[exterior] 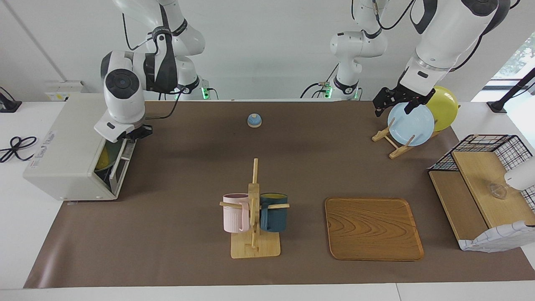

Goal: Put corn in oven
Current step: 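Push the oven's glass door shut with the right gripper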

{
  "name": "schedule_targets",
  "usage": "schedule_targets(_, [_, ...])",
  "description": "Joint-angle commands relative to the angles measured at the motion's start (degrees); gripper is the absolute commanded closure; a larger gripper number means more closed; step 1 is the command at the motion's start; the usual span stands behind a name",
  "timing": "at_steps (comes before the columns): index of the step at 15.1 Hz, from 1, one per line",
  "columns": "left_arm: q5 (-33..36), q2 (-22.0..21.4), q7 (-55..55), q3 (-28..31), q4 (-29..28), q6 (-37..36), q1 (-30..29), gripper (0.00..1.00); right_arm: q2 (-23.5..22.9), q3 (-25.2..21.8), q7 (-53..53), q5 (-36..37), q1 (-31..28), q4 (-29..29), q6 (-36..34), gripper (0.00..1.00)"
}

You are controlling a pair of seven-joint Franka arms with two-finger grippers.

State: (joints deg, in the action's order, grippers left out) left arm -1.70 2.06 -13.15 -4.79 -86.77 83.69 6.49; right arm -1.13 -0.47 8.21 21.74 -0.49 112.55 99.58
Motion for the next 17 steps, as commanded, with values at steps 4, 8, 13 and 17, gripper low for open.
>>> schedule_targets(4, [0.5,-1.3,0.1,-0.1,-1.6,0.7,-0.3,0.0,-2.4,-0.3,3.0,1.6,-3.1,0.1,2.7,0.97])
schedule_targets(8, [0.5,-1.3,0.1,-0.1,-1.6,0.7,-0.3,0.0,-1.8,-0.3,3.1,0.4,-3.5,-2.1,0.7,0.95])
schedule_targets(13, [0.5,-1.3,0.1,-0.1,-1.6,0.7,-0.3,0.0,-1.9,0.0,2.9,-6.0,-2.5,-10.9,-9.1,0.85])
schedule_targets(17, [0.5,-1.3,0.1,-0.1,-1.6,0.7,-0.3,0.0,-1.5,0.0,2.7,-17.7,-2.8,-18.3,-13.7,0.67])
